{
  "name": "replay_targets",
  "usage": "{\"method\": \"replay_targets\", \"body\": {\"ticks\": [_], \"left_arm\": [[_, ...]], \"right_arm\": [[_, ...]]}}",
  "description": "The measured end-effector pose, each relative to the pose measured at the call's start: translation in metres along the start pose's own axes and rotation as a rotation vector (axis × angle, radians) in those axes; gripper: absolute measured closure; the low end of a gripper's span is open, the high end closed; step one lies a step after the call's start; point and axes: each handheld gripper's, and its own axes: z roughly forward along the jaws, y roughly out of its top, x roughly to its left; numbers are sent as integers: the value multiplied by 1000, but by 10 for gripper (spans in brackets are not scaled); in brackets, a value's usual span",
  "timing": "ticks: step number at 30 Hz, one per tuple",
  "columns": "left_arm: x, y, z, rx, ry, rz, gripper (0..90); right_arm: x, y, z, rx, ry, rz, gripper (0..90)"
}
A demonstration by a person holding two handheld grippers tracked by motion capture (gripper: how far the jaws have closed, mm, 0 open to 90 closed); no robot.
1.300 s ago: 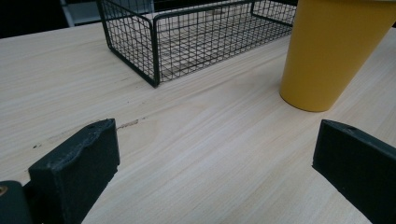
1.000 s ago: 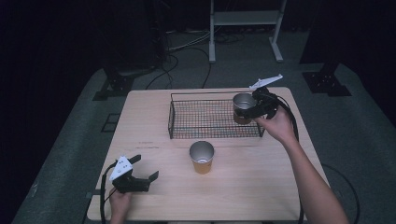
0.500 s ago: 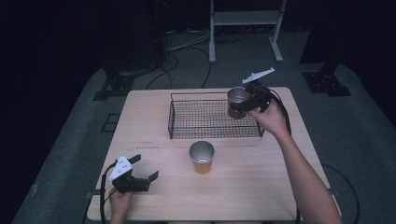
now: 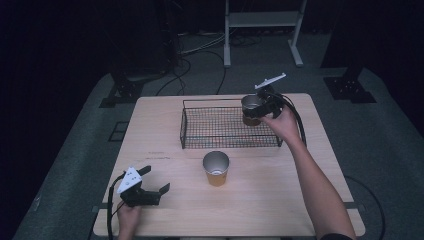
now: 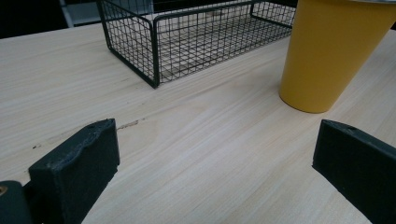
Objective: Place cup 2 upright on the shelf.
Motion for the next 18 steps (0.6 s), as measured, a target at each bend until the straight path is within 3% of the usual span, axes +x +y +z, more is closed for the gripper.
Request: {"method": "replay_targets", "body": {"ticks": [3, 15, 18], "left_arm": [[0, 0, 0, 2, -2, 4, 0], [0, 0, 0, 0, -5, 3, 0], [0, 0, 1, 0, -2, 1, 0]], "right_arm": [[-2, -1, 5, 14, -11, -2, 179], [-11, -6, 22, 22, -10, 63, 179], [-11, -7, 33, 53, -12, 62, 179]]}}
